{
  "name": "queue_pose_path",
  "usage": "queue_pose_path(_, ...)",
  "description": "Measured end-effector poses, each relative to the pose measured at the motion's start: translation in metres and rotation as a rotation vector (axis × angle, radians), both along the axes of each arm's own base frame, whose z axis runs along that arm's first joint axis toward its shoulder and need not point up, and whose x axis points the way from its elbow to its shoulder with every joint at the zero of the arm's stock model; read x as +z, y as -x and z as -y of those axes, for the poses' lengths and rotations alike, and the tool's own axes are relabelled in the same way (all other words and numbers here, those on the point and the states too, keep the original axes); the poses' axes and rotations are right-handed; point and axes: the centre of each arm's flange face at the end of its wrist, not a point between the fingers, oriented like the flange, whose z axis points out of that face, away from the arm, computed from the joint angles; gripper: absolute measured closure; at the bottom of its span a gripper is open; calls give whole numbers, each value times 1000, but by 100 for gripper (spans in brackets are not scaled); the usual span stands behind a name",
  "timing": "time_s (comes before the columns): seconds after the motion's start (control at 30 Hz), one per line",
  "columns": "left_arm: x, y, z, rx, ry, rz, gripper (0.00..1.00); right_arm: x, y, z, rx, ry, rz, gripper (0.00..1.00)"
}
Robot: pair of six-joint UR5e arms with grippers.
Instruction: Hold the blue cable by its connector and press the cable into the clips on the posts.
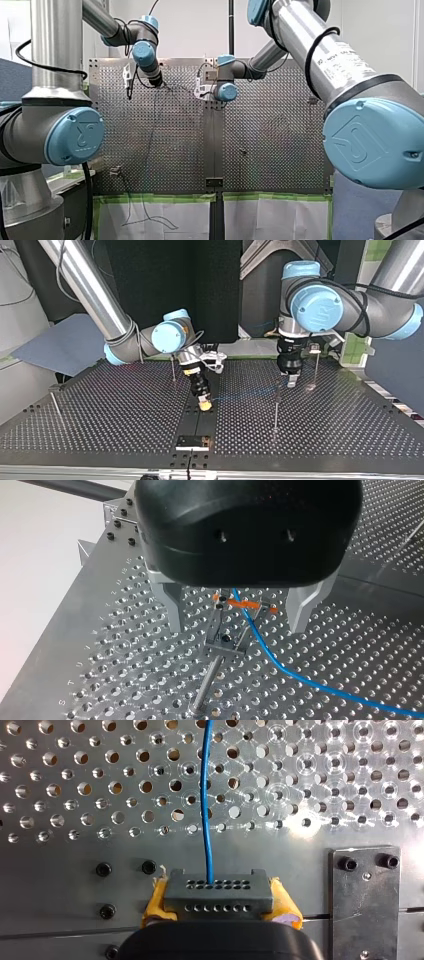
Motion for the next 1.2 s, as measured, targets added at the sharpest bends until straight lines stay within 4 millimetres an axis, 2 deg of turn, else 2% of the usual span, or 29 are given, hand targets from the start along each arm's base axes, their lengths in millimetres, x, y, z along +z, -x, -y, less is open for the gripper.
queue_pose_path(1.2, 1, 3, 10, -35, 7, 11, 0, -1, -2, -2, 3, -4, -3, 100)
